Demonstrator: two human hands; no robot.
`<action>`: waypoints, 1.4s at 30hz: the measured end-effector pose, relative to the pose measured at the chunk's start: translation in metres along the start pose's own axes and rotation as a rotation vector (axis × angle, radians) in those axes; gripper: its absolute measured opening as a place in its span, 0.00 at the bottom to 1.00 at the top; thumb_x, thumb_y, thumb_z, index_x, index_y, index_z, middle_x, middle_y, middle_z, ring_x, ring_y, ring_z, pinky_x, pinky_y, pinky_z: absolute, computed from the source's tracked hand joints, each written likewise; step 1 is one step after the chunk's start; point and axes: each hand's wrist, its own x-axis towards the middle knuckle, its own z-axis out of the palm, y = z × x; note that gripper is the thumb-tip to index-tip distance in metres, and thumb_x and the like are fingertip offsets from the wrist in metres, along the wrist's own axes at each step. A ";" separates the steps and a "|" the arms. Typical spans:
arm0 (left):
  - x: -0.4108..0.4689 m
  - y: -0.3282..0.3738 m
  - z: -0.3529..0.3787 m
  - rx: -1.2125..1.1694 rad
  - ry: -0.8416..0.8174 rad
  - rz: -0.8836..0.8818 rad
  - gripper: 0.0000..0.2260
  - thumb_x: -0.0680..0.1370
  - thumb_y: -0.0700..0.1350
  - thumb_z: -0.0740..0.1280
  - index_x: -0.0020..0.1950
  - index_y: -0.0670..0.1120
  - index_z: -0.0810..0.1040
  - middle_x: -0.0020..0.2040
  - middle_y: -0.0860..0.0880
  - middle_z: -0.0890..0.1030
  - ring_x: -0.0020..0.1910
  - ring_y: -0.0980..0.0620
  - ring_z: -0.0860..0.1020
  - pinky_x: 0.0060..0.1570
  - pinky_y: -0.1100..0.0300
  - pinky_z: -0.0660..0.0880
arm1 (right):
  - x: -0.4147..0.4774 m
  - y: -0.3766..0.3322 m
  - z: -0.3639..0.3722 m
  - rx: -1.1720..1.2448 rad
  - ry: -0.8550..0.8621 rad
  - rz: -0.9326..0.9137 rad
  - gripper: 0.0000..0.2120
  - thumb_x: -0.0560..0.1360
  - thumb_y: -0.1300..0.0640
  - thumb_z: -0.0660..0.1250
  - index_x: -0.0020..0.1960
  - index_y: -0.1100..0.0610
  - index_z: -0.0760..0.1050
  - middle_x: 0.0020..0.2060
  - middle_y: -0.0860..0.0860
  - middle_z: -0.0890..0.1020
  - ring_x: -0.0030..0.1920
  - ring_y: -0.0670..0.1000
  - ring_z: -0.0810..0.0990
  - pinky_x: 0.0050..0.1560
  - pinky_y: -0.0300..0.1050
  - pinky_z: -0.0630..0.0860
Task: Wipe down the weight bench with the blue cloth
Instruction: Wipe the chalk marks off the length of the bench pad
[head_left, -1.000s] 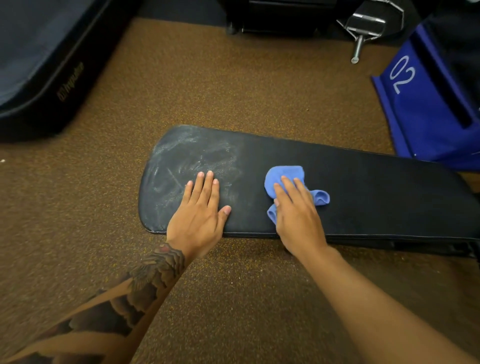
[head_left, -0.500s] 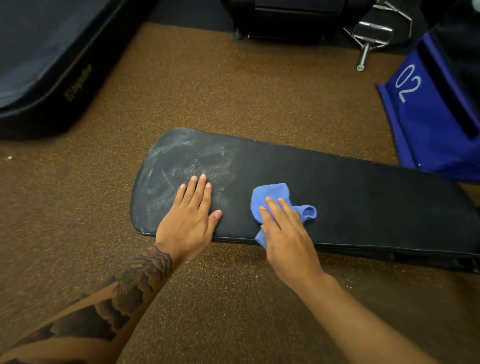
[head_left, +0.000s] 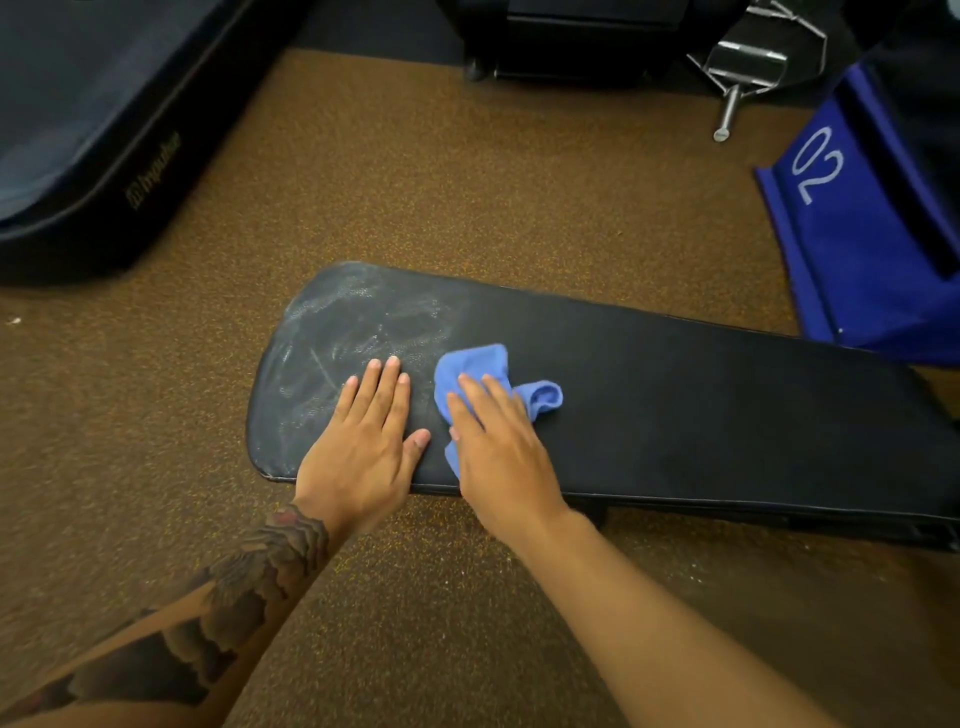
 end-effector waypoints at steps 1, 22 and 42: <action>0.000 0.000 0.000 -0.004 0.000 0.001 0.30 0.82 0.56 0.42 0.76 0.37 0.55 0.77 0.39 0.55 0.77 0.43 0.50 0.74 0.49 0.46 | -0.012 0.005 -0.005 -0.007 -0.012 -0.018 0.22 0.75 0.63 0.65 0.68 0.65 0.70 0.68 0.60 0.72 0.70 0.63 0.67 0.68 0.62 0.65; 0.000 -0.002 0.000 0.010 -0.015 0.013 0.29 0.82 0.57 0.43 0.76 0.37 0.55 0.77 0.40 0.54 0.77 0.42 0.49 0.73 0.46 0.49 | 0.063 0.065 -0.007 -0.045 0.051 0.088 0.22 0.68 0.66 0.73 0.61 0.67 0.75 0.63 0.62 0.76 0.64 0.66 0.72 0.64 0.64 0.69; 0.001 0.000 0.001 0.008 -0.015 0.013 0.29 0.82 0.55 0.45 0.75 0.36 0.57 0.77 0.39 0.54 0.77 0.41 0.48 0.74 0.46 0.47 | 0.075 0.079 -0.019 -0.092 0.113 0.231 0.16 0.71 0.63 0.69 0.57 0.66 0.75 0.55 0.61 0.78 0.55 0.65 0.75 0.56 0.61 0.70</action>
